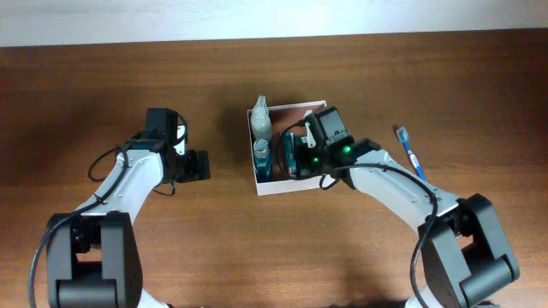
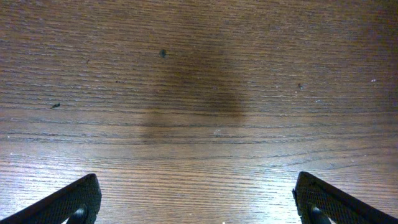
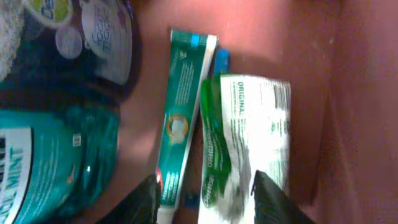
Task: Pack container
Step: 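Carry the Dettol packet left and lower it into the pink box, then open the right gripper and move it right to the blue toothbrush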
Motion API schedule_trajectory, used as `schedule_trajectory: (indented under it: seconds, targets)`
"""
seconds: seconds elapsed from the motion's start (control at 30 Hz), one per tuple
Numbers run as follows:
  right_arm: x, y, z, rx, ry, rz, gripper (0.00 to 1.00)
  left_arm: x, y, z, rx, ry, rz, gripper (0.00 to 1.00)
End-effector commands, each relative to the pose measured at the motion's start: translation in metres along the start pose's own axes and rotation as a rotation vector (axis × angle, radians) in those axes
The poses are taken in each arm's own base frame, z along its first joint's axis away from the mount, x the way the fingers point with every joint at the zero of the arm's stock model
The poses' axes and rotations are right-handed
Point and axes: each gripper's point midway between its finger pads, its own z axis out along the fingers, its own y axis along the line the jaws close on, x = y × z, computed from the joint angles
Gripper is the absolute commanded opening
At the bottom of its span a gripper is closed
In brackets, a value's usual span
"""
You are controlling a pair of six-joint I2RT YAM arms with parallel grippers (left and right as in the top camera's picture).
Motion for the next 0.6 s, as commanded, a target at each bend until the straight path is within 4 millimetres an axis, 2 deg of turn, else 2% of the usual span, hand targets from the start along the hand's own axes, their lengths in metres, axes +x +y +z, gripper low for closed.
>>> schedule_trajectory:
  seconds: [0.0,0.13,0.27,0.37,0.5,0.57]
  targets:
    - [-0.045,0.011,-0.044,0.001,-0.115,-0.028,0.42,0.003,0.002,0.003,-0.009,0.01,-0.003,0.99]
    - [-0.064,-0.01,-0.085,0.088,-0.147,0.009,0.44,0.003,0.002,0.003,-0.009,0.01,-0.003,0.99]
    - [-0.068,-0.056,-0.118,0.214,-0.153,0.084,0.46,0.003,0.002,0.003,-0.009,0.01,-0.003,0.99]
    - [-0.058,-0.104,-0.133,0.314,-0.122,0.173,0.46,0.003,0.002,0.003,-0.009,0.01,-0.003,0.99]
    - [-0.029,-0.171,-0.145,0.405,-0.035,0.322,0.47,0.003,0.002,0.003,-0.009,0.01,-0.003,1.0]
    - [-0.017,-0.196,-0.148,0.425,-0.006,0.371,0.47,0.003,0.002,0.003,-0.01,0.01,-0.003,0.99]
